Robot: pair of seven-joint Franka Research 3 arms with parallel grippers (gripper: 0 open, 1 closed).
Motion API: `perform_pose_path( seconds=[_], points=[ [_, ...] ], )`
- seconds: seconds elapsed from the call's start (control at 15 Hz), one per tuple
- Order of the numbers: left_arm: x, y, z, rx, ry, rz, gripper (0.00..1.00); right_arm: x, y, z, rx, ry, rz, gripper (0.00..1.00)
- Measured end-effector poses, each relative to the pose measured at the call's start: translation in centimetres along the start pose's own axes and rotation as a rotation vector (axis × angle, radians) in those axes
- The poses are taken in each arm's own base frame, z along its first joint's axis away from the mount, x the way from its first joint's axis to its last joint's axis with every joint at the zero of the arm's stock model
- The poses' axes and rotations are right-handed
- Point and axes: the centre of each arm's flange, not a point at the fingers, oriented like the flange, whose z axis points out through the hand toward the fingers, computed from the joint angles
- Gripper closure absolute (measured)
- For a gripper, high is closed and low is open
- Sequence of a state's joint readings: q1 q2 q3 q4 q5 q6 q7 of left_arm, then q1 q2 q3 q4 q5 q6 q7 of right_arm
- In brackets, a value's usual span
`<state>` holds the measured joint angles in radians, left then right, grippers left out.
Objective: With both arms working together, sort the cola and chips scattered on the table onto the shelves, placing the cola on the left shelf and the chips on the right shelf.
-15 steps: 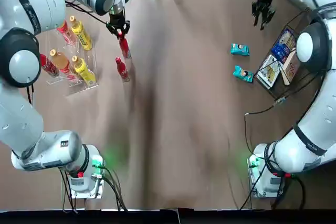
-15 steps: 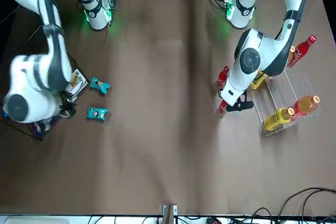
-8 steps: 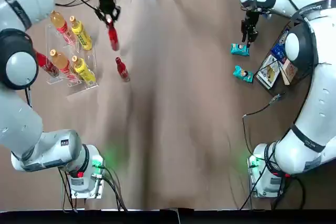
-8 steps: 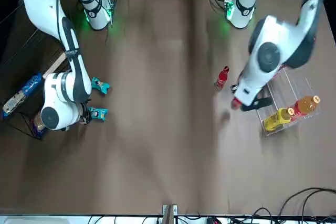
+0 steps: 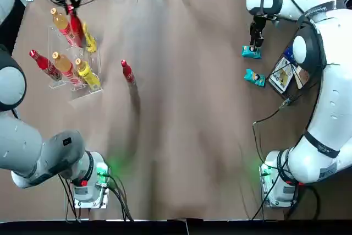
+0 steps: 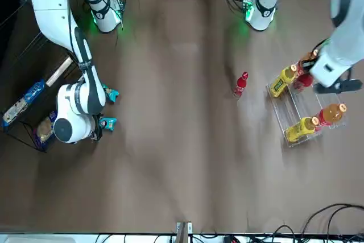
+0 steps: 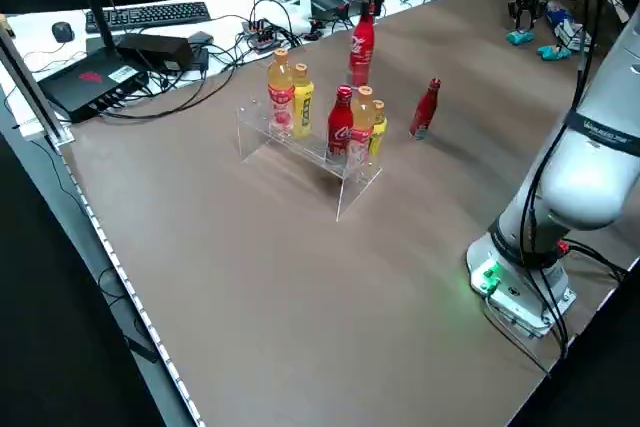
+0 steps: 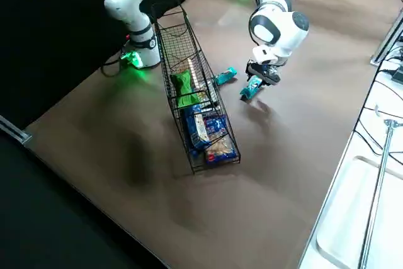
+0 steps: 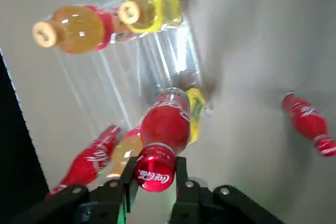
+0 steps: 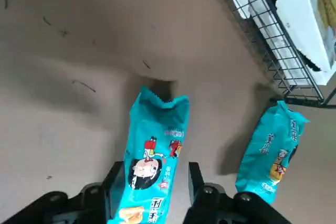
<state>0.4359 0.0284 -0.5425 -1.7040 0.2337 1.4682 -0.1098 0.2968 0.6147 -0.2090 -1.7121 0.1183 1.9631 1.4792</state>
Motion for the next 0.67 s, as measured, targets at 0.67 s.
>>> perform_pose_path(
  seconds=[0.67],
  points=[
    [-0.8, -14.6, 3.8, -0.061, -0.011, 0.157, 0.68, -0.7, -0.5, 2.9, 0.0, 0.014, -0.006, 0.61]
  ],
)
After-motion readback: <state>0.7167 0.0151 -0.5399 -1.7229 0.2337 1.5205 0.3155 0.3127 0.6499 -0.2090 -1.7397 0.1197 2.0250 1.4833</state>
